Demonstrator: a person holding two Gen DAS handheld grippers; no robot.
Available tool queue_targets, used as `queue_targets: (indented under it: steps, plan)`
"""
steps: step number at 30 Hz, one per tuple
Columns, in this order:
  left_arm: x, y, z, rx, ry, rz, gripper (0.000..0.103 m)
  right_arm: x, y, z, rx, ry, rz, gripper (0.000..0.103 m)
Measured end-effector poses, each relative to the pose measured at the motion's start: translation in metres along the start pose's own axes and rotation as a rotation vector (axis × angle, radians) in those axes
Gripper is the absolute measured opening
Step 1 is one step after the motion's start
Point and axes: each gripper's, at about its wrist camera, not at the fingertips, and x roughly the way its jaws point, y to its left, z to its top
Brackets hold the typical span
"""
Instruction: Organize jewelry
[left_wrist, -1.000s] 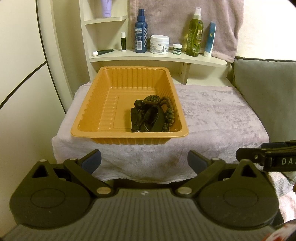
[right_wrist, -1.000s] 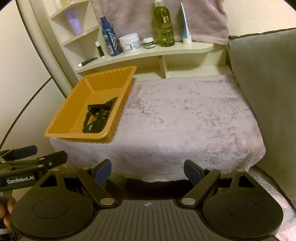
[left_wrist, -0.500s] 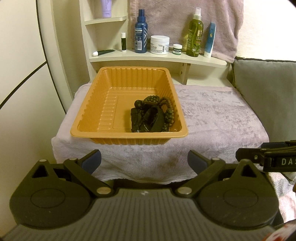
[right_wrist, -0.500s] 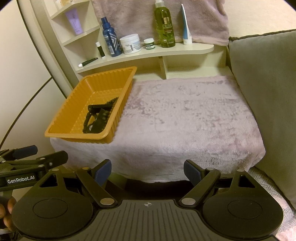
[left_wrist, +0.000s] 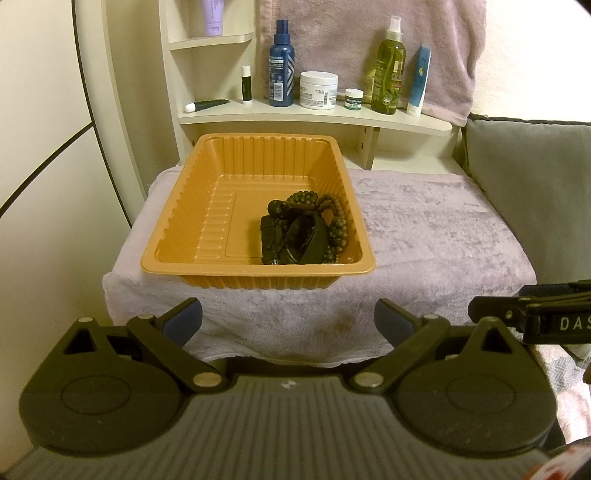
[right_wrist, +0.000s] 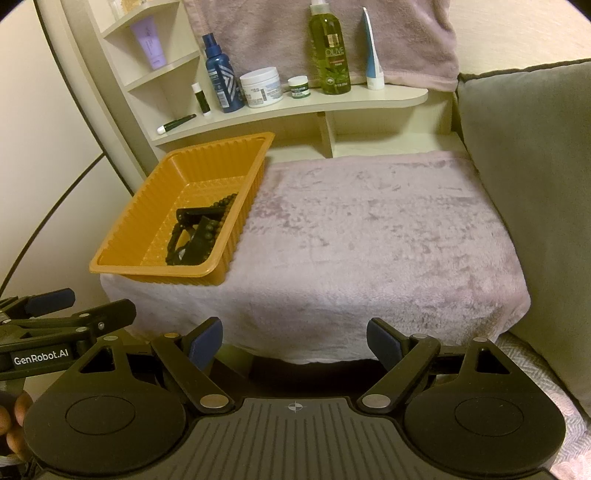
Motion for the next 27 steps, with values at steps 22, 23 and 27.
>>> queue_targets:
  steps: [22, 23, 27]
  plan:
    - [0.0, 0.0001, 0.0, -0.003, 0.001, -0.003, 0.099, 0.0006, 0.0013, 0.0, -0.002, 0.002, 0.001, 0.085]
    - [0.0001, 0.0, 0.0, -0.003, 0.0, -0.003, 0.099, 0.0006, 0.0019, -0.0002, -0.001, 0.001, 0.0, 0.085]
    - [0.0006, -0.0001, 0.0001, -0.007, 0.004, -0.006, 0.099, 0.0013, 0.0019, -0.0001, -0.008, 0.004, 0.004, 0.085]
